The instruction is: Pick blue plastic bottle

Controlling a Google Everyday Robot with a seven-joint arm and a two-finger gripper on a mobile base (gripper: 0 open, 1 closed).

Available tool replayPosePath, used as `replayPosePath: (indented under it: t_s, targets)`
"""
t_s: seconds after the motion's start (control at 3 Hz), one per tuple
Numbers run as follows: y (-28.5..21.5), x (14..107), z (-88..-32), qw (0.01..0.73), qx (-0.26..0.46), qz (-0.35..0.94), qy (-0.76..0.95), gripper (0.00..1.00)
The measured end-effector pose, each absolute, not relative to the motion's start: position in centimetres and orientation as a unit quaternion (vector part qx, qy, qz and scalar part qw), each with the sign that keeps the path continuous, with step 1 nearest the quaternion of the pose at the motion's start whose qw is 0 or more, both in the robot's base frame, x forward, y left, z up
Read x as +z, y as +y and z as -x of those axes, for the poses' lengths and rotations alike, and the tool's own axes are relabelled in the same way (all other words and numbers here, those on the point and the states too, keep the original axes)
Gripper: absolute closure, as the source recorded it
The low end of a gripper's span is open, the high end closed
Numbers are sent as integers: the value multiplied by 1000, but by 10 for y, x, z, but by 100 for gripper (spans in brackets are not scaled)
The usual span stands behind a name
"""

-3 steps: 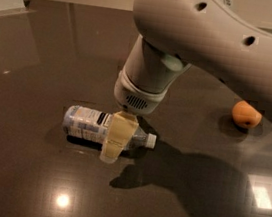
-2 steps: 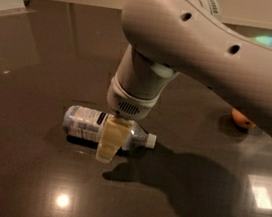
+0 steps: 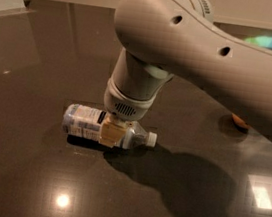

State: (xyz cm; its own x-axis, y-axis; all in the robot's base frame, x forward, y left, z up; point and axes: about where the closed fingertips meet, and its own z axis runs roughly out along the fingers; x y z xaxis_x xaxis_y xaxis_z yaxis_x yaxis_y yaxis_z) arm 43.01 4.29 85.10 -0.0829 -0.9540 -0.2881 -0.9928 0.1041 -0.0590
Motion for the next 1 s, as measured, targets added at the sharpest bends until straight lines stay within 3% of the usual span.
replayPosePath:
  t_s: [0.33, 0.67, 1.0]
  targets:
    - [38, 862, -432, 134, 75, 664, 732, 88]
    - [30, 888, -435, 155, 71, 667, 726, 100]
    - [22, 921, -437, 177, 68, 677, 711, 100]
